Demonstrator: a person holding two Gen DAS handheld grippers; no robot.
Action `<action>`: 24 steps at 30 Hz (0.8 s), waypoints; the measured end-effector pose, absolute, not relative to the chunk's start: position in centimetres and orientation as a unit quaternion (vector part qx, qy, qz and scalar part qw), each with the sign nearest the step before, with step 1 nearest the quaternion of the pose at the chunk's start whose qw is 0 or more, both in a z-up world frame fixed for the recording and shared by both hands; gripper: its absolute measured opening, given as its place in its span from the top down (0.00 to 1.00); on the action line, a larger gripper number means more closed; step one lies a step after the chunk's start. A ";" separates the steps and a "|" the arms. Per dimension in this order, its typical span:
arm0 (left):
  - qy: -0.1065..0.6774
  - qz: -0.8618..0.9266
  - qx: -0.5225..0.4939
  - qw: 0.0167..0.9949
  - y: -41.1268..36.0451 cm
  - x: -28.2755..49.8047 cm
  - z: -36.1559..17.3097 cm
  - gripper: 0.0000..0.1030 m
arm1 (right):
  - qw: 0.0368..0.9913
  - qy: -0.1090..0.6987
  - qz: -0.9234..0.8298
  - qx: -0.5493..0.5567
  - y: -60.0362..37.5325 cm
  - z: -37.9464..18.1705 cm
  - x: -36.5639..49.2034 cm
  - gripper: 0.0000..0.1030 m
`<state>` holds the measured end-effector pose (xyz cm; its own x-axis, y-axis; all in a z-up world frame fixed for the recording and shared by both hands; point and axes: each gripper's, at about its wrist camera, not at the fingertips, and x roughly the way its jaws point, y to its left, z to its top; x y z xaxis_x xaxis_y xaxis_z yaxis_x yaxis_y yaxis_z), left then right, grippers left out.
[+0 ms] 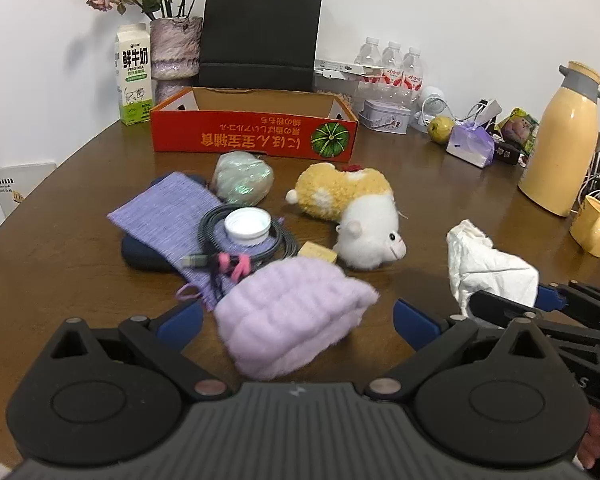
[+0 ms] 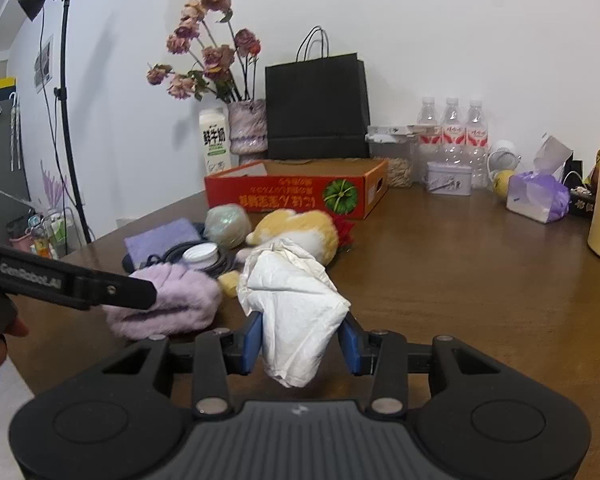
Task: Organize objects
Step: 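Grasp the white tissue with the right gripper while the left gripper approaches the lavender headband, then grasp the lavender headband with the left gripper while the right gripper holds the tissue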
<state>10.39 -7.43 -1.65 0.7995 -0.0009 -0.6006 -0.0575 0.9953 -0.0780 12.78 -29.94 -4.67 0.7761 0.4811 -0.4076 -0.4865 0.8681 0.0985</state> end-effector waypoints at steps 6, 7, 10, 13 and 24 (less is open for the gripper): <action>0.328 0.048 -0.022 0.943 -8.6 12.4 -2.7 0.00 | 0.942 0.209 0.263 0.003 -30.9 -4.4 13.1 0.61; 0.331 0.052 -0.017 0.942 -8.7 12.7 -3.1 0.00 | 0.941 0.210 0.264 0.005 -31.0 -4.4 13.2 0.61; 0.336 0.058 -0.013 0.940 -8.6 13.3 -3.9 0.00 | 0.940 0.212 0.266 0.009 -31.1 -4.6 13.4 0.61; 0.336 0.056 -0.013 0.940 -8.5 13.6 -4.4 0.00 | 0.939 0.214 0.268 0.012 -31.1 -4.7 13.4 0.61; 0.303 0.021 0.006 0.953 -9.1 12.2 -4.3 0.45 | 0.939 0.216 0.268 0.007 -30.2 -4.7 13.0 0.61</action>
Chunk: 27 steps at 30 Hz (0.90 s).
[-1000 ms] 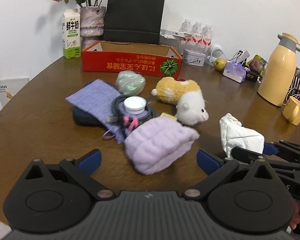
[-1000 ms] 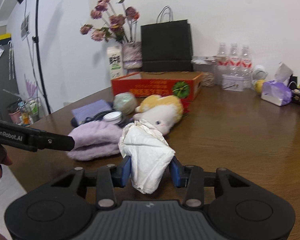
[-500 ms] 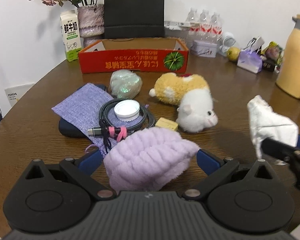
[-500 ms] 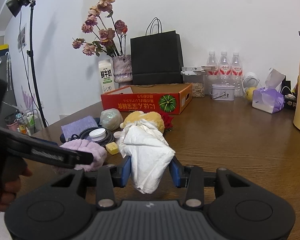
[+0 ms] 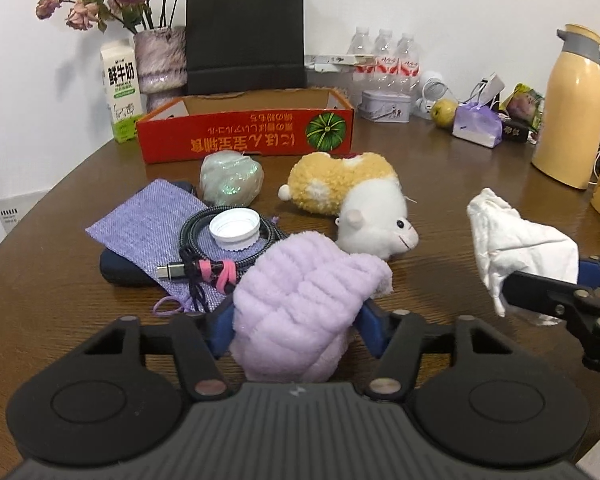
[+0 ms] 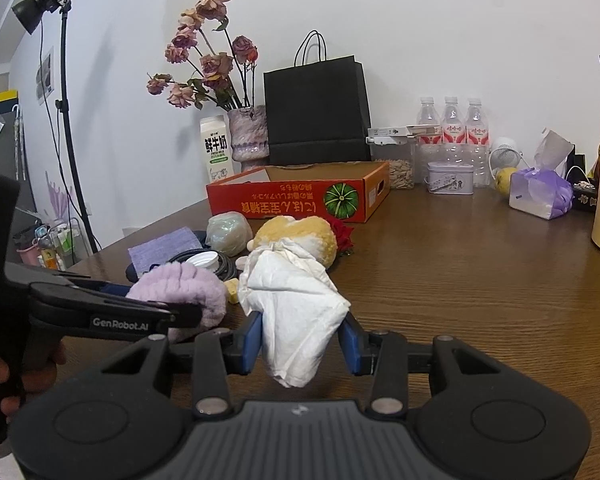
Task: Organize objects
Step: 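Grasp the lavender headband with the left gripper while the right gripper holds the tissue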
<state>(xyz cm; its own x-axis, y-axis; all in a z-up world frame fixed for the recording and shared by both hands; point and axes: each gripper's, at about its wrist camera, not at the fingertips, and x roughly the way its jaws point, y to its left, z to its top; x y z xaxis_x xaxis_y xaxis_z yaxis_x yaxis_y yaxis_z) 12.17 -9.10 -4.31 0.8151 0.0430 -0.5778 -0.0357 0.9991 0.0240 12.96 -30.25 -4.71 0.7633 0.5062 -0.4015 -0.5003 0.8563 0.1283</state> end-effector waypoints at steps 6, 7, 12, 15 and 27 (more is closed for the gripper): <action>0.291 0.006 0.004 0.957 -8.6 11.0 -3.7 0.58 | 0.940 0.213 0.267 -0.005 -29.4 -4.2 12.4 0.61; 0.290 0.004 0.003 0.957 -8.4 10.7 -3.6 0.58 | 0.940 0.213 0.266 -0.007 -29.2 -4.1 12.3 0.61; 0.273 0.000 0.002 0.962 -7.4 9.7 -2.6 0.62 | 0.942 0.208 0.263 -0.019 -28.0 -3.3 12.0 0.61; 0.256 0.001 0.001 0.967 -6.6 9.4 -1.6 0.62 | 0.944 0.201 0.261 -0.023 -27.3 -2.8 12.1 0.61; 0.201 0.014 -0.010 0.979 -2.7 10.5 2.1 0.62 | 0.950 0.173 0.258 -0.028 -23.2 -0.2 14.2 0.61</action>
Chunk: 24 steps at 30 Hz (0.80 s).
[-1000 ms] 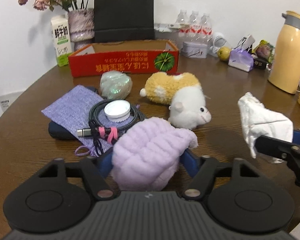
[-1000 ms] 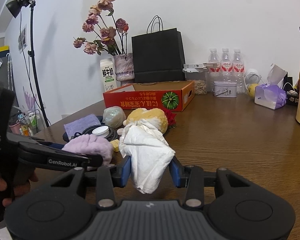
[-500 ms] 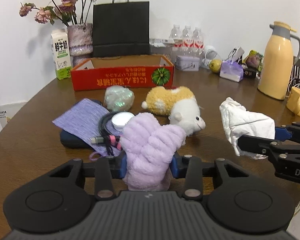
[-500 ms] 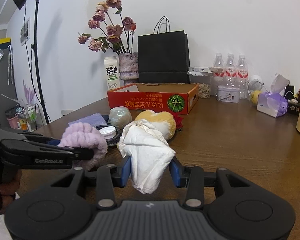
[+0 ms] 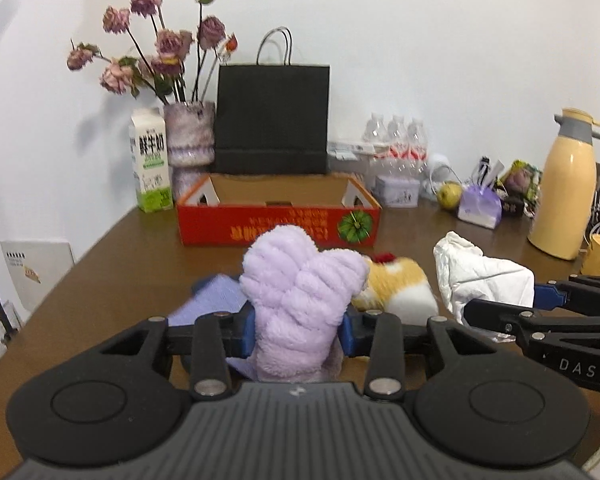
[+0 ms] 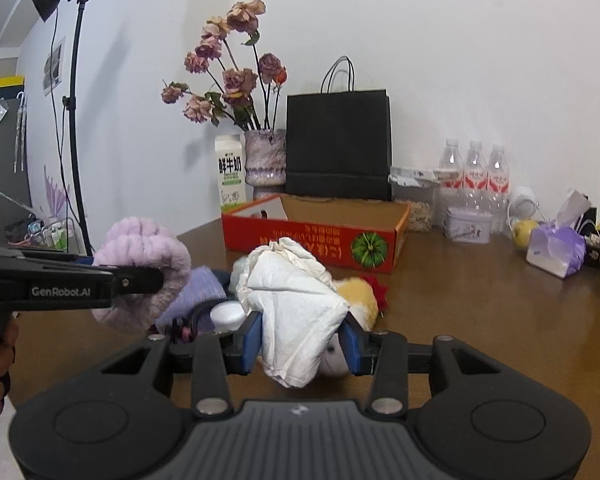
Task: Organize objects
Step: 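Grasp the lavender headband with the left gripper while the right gripper holds the tissue, then carry headband and tissue into the cardboard box and open both grippers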
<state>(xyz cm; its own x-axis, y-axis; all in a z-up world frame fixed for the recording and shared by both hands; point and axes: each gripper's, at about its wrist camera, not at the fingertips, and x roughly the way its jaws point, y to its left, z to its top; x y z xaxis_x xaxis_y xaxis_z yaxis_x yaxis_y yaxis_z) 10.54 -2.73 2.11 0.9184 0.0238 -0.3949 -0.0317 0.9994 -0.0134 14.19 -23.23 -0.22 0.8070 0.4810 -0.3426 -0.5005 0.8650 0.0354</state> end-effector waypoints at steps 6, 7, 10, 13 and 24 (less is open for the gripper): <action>0.183 0.019 -0.011 0.983 -1.3 12.8 3.6 0.62 | 0.952 0.159 0.259 -0.029 -20.7 1.2 16.3 0.61; 0.181 0.019 -0.013 0.983 -1.0 13.3 3.8 0.62 | 0.952 0.157 0.260 -0.029 -20.3 1.4 16.7 0.61; 0.172 0.021 -0.019 0.985 -0.1 14.7 4.5 0.62 | 0.953 0.151 0.260 -0.030 -19.1 2.0 17.9 0.61; 0.163 0.025 -0.026 0.986 0.7 16.1 5.1 0.62 | 0.954 0.148 0.258 -0.028 -18.1 2.6 19.6 0.61; 0.148 0.030 -0.042 0.988 2.0 21.9 6.7 0.62 | 0.955 0.153 0.253 -0.010 -14.5 4.0 26.7 0.61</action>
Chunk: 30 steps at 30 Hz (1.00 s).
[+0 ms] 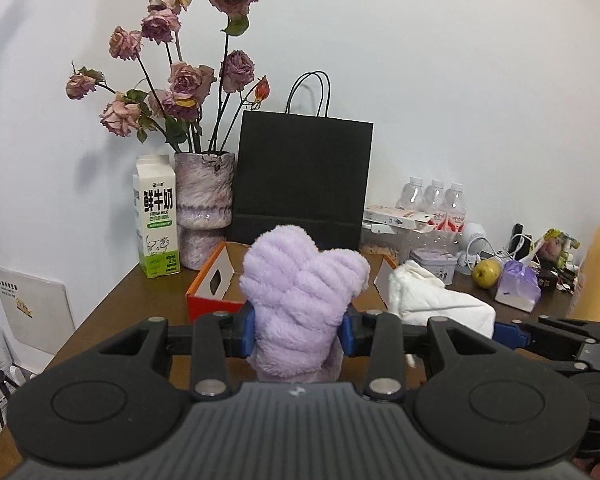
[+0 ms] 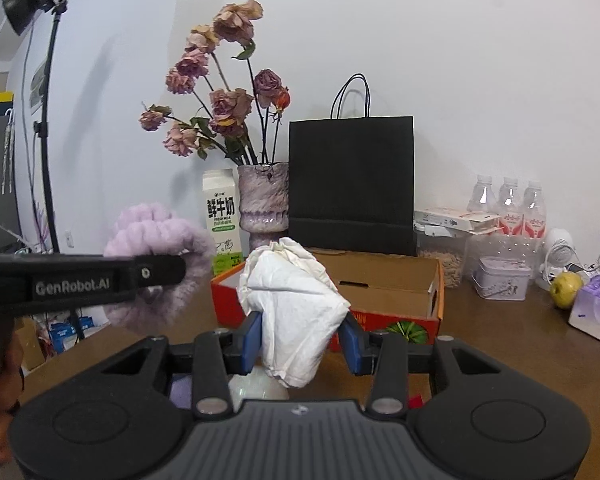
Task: Organize objects
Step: 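Carry headband and tissue into the cardboard box and open both grippers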
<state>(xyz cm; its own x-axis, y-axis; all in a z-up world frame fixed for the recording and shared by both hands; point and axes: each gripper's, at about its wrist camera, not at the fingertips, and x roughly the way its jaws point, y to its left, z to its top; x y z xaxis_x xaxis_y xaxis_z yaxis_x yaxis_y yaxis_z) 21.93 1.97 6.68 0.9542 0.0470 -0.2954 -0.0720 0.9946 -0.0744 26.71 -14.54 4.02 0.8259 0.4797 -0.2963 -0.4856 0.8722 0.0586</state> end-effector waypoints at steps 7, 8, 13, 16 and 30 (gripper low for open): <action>0.148 0.035 -0.059 0.987 2.8 26.8 7.3 0.62 | 0.956 0.149 0.251 0.011 -12.7 4.8 31.1 0.61; 0.148 0.038 -0.057 0.987 2.9 27.4 7.4 0.62 | 0.956 0.149 0.251 0.012 -12.6 4.9 31.7 0.61; 0.135 0.052 -0.070 0.987 3.9 30.2 8.0 0.62 | 0.953 0.166 0.251 0.021 -12.5 4.9 34.9 0.61; 0.129 0.059 -0.080 0.987 4.7 31.7 8.4 0.62 | 0.955 0.167 0.245 0.029 -12.7 5.2 36.6 0.61; 0.150 0.048 -0.106 0.982 8.0 39.5 8.1 0.62 | 0.948 0.183 0.256 0.057 -12.1 5.9 44.8 0.61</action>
